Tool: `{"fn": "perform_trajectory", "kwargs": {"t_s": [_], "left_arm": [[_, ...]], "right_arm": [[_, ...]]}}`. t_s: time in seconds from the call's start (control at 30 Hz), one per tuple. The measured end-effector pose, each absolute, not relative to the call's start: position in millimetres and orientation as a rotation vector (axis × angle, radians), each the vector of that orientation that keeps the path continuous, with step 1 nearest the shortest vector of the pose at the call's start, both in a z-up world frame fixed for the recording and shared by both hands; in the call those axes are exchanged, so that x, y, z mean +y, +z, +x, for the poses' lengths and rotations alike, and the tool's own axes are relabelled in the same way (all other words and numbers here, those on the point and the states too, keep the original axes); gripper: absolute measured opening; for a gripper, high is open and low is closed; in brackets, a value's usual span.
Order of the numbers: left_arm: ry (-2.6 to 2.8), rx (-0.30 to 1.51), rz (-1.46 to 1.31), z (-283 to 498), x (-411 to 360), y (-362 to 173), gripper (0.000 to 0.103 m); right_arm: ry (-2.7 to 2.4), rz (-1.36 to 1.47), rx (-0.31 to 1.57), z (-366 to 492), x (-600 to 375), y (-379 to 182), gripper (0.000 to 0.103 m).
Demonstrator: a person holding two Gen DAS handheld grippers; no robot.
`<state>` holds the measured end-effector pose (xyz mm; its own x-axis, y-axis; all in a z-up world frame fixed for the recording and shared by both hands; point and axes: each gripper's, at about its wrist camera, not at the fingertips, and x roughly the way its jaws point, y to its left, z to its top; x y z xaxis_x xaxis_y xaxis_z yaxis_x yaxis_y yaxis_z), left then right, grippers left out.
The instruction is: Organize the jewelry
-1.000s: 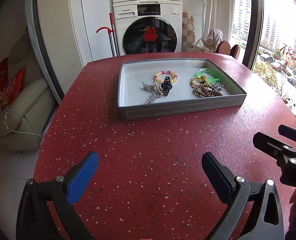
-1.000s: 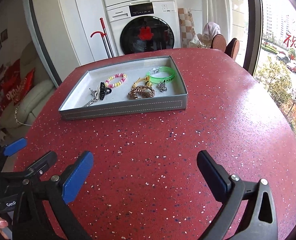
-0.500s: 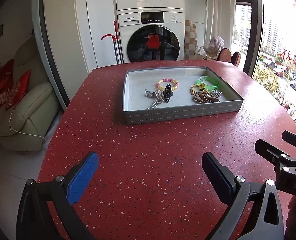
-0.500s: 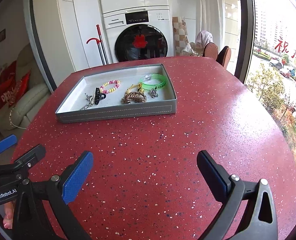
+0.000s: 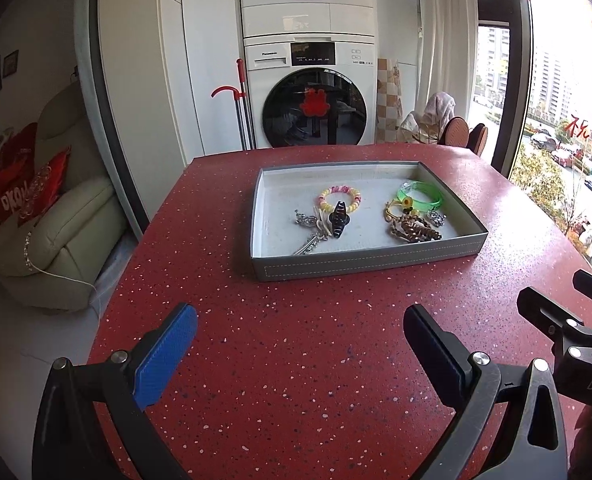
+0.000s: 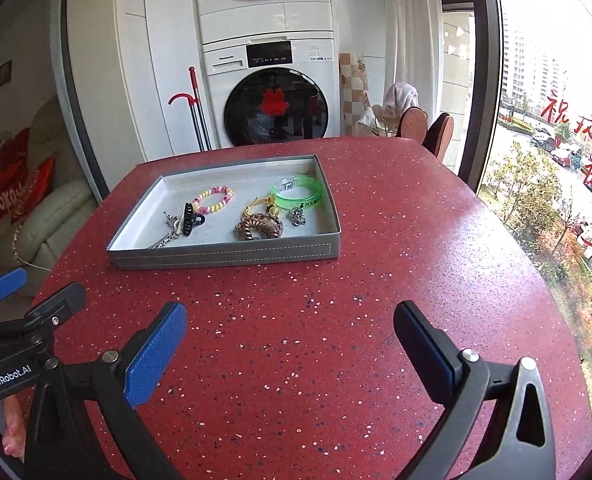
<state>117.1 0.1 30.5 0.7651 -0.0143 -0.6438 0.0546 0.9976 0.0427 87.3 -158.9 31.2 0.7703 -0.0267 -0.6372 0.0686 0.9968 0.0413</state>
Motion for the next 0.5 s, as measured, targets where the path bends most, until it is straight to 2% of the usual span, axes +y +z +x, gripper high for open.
{"fn": "perform_trajectory", "kwargs": {"t_s": [0.5], "left_arm": [[-0.026, 0.671, 0.059, 116.4, 2.4, 35.0, 0.103]], "right_arm": [[-0.038, 0.056, 0.676, 86.1, -156.3, 34.9, 0.103]]}}
